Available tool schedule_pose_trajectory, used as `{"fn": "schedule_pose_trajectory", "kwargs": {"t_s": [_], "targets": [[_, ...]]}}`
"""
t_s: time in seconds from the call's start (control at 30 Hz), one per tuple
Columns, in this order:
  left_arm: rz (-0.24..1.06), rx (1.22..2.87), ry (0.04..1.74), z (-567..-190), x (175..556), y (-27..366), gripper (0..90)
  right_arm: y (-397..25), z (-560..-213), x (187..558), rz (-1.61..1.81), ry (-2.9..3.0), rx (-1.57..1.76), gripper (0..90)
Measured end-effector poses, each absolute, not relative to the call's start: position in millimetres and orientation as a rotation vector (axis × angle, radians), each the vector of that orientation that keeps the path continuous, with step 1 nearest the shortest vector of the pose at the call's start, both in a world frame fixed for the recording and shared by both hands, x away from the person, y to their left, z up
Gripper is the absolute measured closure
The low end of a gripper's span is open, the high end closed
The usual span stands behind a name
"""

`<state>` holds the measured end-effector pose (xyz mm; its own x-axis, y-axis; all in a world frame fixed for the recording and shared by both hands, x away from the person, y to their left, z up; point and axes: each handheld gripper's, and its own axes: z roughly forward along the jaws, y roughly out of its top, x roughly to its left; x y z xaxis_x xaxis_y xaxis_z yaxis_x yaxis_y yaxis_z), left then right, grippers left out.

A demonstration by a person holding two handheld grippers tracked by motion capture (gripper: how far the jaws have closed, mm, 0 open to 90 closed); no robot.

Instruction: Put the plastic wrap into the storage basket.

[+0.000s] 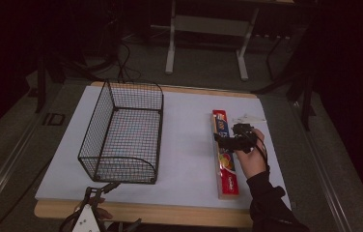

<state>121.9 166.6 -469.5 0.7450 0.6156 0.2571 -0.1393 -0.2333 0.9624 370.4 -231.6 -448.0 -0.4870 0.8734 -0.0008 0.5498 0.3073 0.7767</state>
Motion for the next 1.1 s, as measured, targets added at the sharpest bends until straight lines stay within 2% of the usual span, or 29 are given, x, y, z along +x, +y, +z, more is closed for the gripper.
{"fn": "schedule_pose_trajectory", "kwargs": {"t_s": [0.6, 0.7, 1.1], "targets": [[0.728, 1.673, 0.380, -469, 122, 166, 0.1, -215, -472, 403, 0.785, 2.118, 1.502, 10.6], [0.728, 1.673, 0.379, -469, 122, 166, 0.1, -216, -476, 408, 0.748, 2.115, 1.599, 14.9], [0.735, 1.679, 0.379, -469, 122, 166, 0.1, -209, -497, 420, 0.550, 2.168, 1.747, 20.3]]}}
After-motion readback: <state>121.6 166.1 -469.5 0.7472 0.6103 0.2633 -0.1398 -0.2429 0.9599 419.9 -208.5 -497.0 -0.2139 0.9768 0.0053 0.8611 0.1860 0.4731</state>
